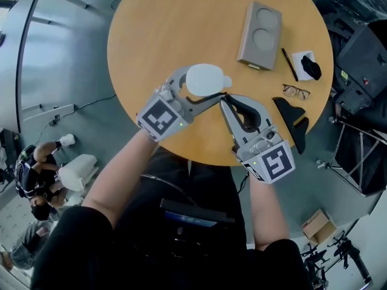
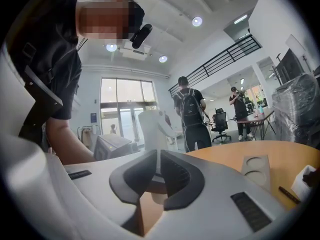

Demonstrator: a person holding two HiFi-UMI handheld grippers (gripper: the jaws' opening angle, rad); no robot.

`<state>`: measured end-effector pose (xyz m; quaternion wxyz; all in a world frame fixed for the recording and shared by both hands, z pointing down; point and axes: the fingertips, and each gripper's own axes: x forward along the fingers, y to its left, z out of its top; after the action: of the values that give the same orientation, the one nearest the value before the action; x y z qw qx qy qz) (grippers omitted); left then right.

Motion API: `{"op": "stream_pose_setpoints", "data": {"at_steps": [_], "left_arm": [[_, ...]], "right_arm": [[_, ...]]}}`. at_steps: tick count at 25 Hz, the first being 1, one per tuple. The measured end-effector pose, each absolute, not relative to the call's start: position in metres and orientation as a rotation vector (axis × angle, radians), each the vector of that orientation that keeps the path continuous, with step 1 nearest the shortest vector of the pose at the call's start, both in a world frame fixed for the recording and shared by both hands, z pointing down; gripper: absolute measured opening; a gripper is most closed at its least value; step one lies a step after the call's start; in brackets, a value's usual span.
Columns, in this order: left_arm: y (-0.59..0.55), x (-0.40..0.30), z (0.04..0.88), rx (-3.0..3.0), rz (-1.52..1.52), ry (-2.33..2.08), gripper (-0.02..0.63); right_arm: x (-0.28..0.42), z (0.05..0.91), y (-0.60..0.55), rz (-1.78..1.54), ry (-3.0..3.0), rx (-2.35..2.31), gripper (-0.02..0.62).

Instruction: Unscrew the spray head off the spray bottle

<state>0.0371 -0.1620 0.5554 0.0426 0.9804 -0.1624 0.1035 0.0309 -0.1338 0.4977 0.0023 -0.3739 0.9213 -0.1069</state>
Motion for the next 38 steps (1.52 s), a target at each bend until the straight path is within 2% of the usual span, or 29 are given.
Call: {"op": "stream_pose_setpoints", "data": {"at_steps": [3,17,27,32,38], "left_arm": [[-0.143,0.029,0.527,2.987,0.322,-0.488,0.301],[-0.079,0.000,0.425,2.933,0.349,-0.451,0.302],[-0.039,-0.002,0.362,2.950,0.344,-0.395,0.302],[-0.018,0.001,0.350,2.974,0.376,-0.303,0.302],[0.000,0.010,0.353,2.996,0.488,-0.216,0.301]], "right_arm": [[0.020,0.472,-0.120,-0.365,2.915,-1.118,0.084],[-0.003,0.361,-0.054,-0.378,2.979,-0.937,0.134],[0.001,0.294,-0.024,-0.338,2.990,-0.893,0.232],[-0.021,0.264,-0.020,-0.289,3.026,-0.795,0.325],[-0.050,0.250,-0.024,-0.196,3.065,-0.735,0.314]]}}
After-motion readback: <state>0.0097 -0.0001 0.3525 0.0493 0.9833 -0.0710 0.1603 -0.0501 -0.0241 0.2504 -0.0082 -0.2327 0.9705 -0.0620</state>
